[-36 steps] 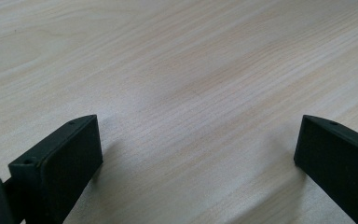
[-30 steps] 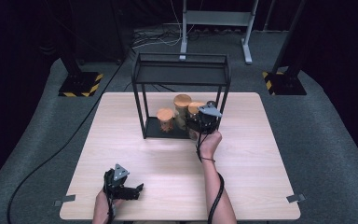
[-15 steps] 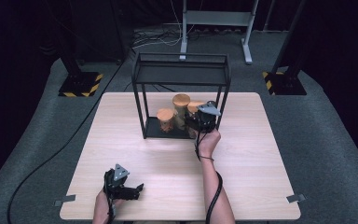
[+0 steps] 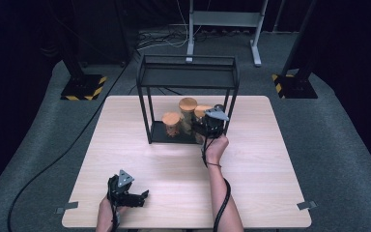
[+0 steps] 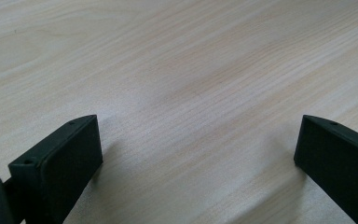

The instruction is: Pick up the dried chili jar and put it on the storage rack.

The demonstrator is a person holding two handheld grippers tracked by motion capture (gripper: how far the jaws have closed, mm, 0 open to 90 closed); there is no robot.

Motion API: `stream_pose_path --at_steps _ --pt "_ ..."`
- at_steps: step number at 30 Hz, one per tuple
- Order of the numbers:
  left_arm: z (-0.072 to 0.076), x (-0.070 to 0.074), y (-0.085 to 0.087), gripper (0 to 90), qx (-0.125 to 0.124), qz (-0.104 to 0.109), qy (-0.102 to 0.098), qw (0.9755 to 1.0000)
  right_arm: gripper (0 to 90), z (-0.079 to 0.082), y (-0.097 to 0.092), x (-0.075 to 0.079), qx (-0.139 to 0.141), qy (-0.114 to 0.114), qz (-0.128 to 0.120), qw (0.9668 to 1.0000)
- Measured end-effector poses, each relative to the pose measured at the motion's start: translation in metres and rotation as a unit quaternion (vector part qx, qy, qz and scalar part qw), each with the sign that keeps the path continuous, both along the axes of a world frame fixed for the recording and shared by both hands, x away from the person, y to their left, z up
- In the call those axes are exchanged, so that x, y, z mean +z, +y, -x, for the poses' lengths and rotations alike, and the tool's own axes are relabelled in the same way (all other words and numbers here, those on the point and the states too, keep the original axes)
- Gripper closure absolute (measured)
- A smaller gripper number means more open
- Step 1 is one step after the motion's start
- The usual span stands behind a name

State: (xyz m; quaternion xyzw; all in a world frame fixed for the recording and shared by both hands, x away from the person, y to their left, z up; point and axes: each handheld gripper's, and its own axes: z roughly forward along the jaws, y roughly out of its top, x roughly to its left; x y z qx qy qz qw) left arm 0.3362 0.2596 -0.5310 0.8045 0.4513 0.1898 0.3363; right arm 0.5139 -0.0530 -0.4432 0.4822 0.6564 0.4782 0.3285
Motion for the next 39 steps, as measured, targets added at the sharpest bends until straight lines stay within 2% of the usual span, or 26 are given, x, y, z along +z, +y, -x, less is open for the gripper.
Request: stream_pose_path --at_steps 13,18,31,39 --pt "0.0 0.0 0.0 0.0 0.0 0.001 0.0 1.0 23.6 0.002 -0.001 0.001 0.007 0.005 0.001 1.0" --pt "0.0 0.0 0.0 0.0 0.0 0.001 0.0 1.0 17.6 0.002 -0.003 0.001 0.014 0.023 -0.005 0.9996" --pt "0.0 0.0 0.0 0.0 0.0 0.0 0.001 1.0 4.6 0.013 0.001 0.003 0.031 0.044 0.023 0.9983" --pt "0.0 0.0 0.0 0.0 0.0 0.0 0.001 1.0 2.4 0.023 -0.004 0.008 0.047 0.06 0.031 0.9966"
